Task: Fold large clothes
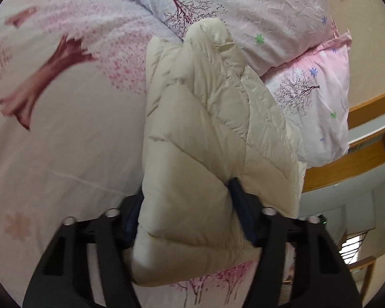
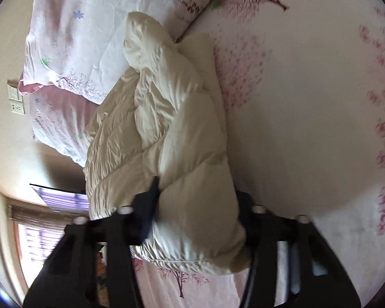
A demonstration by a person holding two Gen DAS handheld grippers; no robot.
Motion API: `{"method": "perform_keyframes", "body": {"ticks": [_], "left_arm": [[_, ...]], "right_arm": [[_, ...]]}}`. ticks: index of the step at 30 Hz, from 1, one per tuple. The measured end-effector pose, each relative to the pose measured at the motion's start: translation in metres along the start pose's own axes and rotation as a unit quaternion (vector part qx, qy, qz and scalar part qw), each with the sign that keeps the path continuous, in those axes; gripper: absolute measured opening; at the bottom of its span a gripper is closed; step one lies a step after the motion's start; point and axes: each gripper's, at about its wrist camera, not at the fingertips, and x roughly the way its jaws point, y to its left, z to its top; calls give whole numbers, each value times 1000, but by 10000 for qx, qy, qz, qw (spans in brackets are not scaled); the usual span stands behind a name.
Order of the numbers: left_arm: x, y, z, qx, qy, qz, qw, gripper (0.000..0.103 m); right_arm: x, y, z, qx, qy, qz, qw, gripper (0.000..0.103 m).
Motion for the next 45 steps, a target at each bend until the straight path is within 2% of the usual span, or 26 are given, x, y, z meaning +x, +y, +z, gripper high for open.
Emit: {"method": "perform_keyframes", "body": {"ticks": [3, 5, 10, 15, 17, 19, 20, 22, 24, 25, 27, 28, 29, 30, 32, 34, 37, 39, 42, 45], "left_arm": [[1, 0, -1, -48, -34, -168, 9998, 25], [-7, -5, 0, 50, -162, -257, 9995, 18], [-54, -9, -2, 206, -614, -600, 9961, 15], [-104, 9, -27, 176, -883, -577, 9943, 15], [-123, 24, -44, 105, -950, -478, 9943, 15], [-138, 41, -60, 16, -1025, -320, 9942, 15], [-141, 47, -63, -34, -1035, -290, 9942, 16], [-144, 62, -72, -133, -1051, -209, 9942, 20], [-143, 68, -75, -176, -1038, -105, 9944, 29], [-142, 69, -75, -165, -1053, -74, 9943, 33], [-145, 70, -76, -112, -1113, -9, 9937, 49], [-148, 70, -76, -98, -1155, 18, 9933, 63], [-151, 70, -77, -98, -1212, 63, 9926, 70], [-156, 71, -78, -116, -1310, 106, 9913, 70], [-166, 73, -81, -169, -1469, 188, 9888, 71], [-175, 75, -86, -188, -1630, 265, 9861, 71], [-192, 76, -102, -210, -1879, 505, 9807, 71], [-199, 77, -115, -215, -1963, 532, 9789, 71], [-203, 72, -135, -171, -2000, 550, 9781, 71], [-197, 64, -151, -89, -1918, 608, 9795, 71]], "right_arm": [[-4, 6, -5, 5, -42, 258, 9997, 20], [-11, 13, -10, -100, -66, 335, 9994, 18], [-23, 39, -28, -422, -22, 671, 9968, 17], [-23, 58, -72, -793, 294, 817, 9931, 17], [-19, 61, -93, -897, 432, 741, 9923, 17], [-16, 60, -118, -1101, 542, 438, 9915, 20], [-13, 60, -129, -1213, 586, 223, 9906, 22], [-11, 62, -138, -1382, 543, -246, 9886, 43], [-22, 68, -139, -1620, 64, -908, 9826, 56], [-32, 73, -139, -1705, -274, -1175, 9779, 57], [-49, 88, -140, -1805, -866, -1439, 9691, 57], [-55, 95, -142, -1877, -1107, -1516, 9641, 57], [-61, 111, -147, -2058, -1445, -1604, 9545, 57], [-63, 127, -154, -2287, -1689, -1643, 9445, 57], [-60, 149, -169, -2665, -1877, -1564, 9323, 56], [-39, 179, -186, -3141, -1774, -1333, 9231, 48], [5, 211, -209, -3680, -1378, -1172, 9120, 30], [25, 223, -222, -3909, -1200, -1139, 9055, 26], [56, 239, -239, -4180, -1159, -1252, 8923, 26], [73, 241, -247, -4143, -1078, -1269, 8948, 26]]}}
